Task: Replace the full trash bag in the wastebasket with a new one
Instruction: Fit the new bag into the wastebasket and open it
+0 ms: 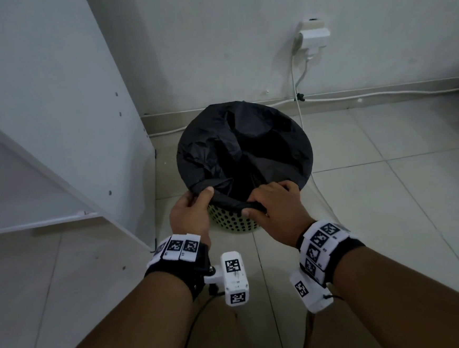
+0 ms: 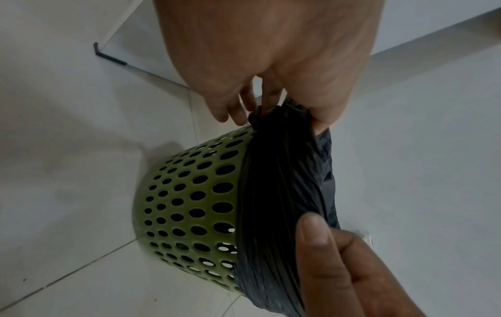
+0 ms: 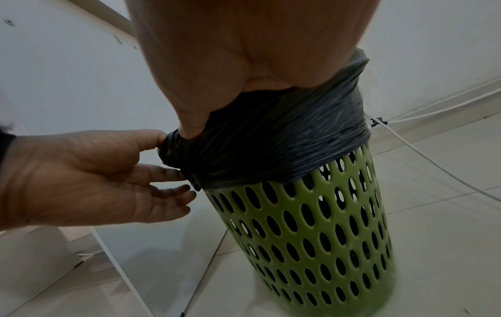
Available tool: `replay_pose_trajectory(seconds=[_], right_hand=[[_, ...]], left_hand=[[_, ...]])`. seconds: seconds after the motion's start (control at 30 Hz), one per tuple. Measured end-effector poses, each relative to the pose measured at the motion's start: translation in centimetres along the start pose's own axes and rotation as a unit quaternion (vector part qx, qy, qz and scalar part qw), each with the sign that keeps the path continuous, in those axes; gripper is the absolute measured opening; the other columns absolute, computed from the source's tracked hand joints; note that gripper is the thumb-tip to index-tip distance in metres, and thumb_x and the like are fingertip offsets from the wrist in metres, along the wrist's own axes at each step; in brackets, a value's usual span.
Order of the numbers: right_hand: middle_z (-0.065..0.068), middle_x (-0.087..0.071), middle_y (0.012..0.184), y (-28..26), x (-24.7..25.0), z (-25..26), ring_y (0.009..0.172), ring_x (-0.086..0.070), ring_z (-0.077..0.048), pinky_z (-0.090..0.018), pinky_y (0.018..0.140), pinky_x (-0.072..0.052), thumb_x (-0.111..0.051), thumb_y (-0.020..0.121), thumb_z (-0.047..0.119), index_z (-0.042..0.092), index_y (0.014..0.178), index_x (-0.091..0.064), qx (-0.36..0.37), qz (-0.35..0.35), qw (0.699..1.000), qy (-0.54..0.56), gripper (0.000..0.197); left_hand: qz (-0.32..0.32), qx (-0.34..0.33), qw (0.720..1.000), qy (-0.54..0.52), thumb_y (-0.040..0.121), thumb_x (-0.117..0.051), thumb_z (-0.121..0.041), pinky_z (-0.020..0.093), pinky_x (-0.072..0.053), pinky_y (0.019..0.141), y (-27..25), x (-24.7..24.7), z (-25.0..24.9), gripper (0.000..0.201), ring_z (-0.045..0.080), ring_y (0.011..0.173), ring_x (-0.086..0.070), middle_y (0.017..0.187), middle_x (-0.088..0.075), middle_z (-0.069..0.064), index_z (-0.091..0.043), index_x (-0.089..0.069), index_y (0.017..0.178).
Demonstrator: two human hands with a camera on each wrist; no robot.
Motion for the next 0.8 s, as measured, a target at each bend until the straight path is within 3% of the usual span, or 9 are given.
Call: replay_pose_trajectory(seconds=[0.13, 0.23, 0.33, 0.43, 0.57, 0.7, 0.73, 0.8], right_hand=[[0.010, -0.063, 0.086, -0.02, -0.05, 0.07, 0.091, -0.058, -0.014, -0.033, 0.093, -0.021, -0.038, 0.085, 0.062, 0.028, 0.091, -0.063, 0.001, -0.002, 1.000, -0.013, 0.042], [0.009, -0.063, 0.086, 0.08, -0.09, 0.12, 0.090, -0.059, -0.015, -0.034, 0.093, -0.021, -0.038, 0.086, 0.062, 0.028, 0.091, -0.063, 0.002, 0.000, 1.000, -0.019, 0.042], [0.009, -0.063, 0.087, 0.11, -0.04, 0.15, 0.092, -0.058, -0.015, -0.035, 0.094, -0.021, -0.036, 0.085, 0.063, 0.028, 0.092, -0.062, 0.000, 0.005, 1.000, -0.014, 0.044], [0.009, -0.063, 0.087, 0.10, 0.02, 0.21, 0.092, -0.058, -0.014, -0.035, 0.093, -0.021, -0.035, 0.084, 0.063, 0.028, 0.092, -0.062, -0.003, 0.005, 1.000, -0.013, 0.044], [0.009, -0.063, 0.085, 0.15, -0.10, 0.10, 0.090, -0.058, -0.015, -0.036, 0.093, -0.023, -0.038, 0.085, 0.062, 0.028, 0.090, -0.062, -0.003, -0.004, 1.000, -0.013, 0.042], [0.009, -0.062, 0.083, -0.01, -0.01, 0.19, 0.088, -0.058, -0.015, -0.036, 0.092, -0.024, -0.039, 0.085, 0.061, 0.028, 0.089, -0.062, -0.001, -0.012, 1.000, -0.008, 0.040], [0.009, -0.062, 0.084, 0.00, 0.00, 0.21, 0.089, -0.058, -0.015, -0.035, 0.092, -0.023, -0.039, 0.085, 0.061, 0.028, 0.089, -0.062, -0.001, -0.010, 1.000, -0.008, 0.041], [0.010, -0.063, 0.085, 0.07, -0.04, 0.22, 0.090, -0.058, -0.014, -0.034, 0.092, -0.022, -0.038, 0.085, 0.062, 0.028, 0.090, -0.062, -0.004, -0.005, 1.000, -0.011, 0.041]], left_hand=[[-0.015, -0.003, 0.996, 0.085, 0.087, -0.069, -0.036, 0.027, -0.042, 0.062, 0.11, 0.24, -0.35, 0.024, 0.016, 0.079, -0.064, 0.084, -0.073, 0.001, -0.013, -0.075, 0.091], [-0.009, 0.000, 0.992, 0.129, 0.088, -0.065, -0.039, 0.032, -0.036, 0.059, 0.07, 0.12, -0.75, 0.032, 0.023, 0.069, -0.054, 0.065, -0.058, 0.003, -0.011, -0.066, 0.073], [-0.002, -0.007, 0.994, 0.113, 0.090, -0.065, -0.036, 0.026, -0.039, 0.055, -0.14, 0.00, -0.68, 0.028, 0.018, 0.068, -0.057, 0.073, -0.064, 0.003, -0.009, -0.071, 0.085], [-0.004, -0.009, 0.998, 0.069, 0.090, -0.068, -0.032, 0.010, -0.041, 0.050, -0.32, -0.04, -0.39, 0.026, 0.010, 0.075, -0.063, 0.089, -0.072, 0.002, -0.008, -0.074, 0.100], [0.014, 0.011, 0.999, 0.047, 0.089, -0.070, -0.031, 0.018, -0.046, 0.062, 0.18, 0.22, -0.13, 0.025, 0.010, 0.084, -0.068, 0.094, -0.076, 0.000, -0.011, -0.077, 0.102], [0.012, -0.017, 0.999, 0.050, 0.090, -0.070, -0.029, 0.006, -0.045, 0.058, 0.08, 0.23, 0.01, 0.027, 0.003, 0.074, -0.065, 0.089, -0.074, -0.001, -0.009, -0.075, 0.108], [-0.002, -0.025, 0.998, 0.053, 0.089, -0.071, -0.028, 0.006, -0.047, 0.062, 0.09, 0.21, 0.03, 0.031, 0.004, 0.079, -0.067, 0.093, -0.075, -0.002, -0.011, -0.073, 0.115], [-0.027, -0.030, 0.999, 0.026, 0.085, -0.074, -0.026, 0.017, -0.053, 0.083, 0.12, 0.15, 0.01, 0.056, 0.008, 0.097, -0.069, 0.107, -0.075, 0.000, -0.016, -0.058, 0.138]])
Point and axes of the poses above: each hand's wrist, its own y-axis towards the middle knuckle, its own x-axis out of the back of the hand, z = x × y, the point moved 4 cm from there along y, towards the middle knuckle
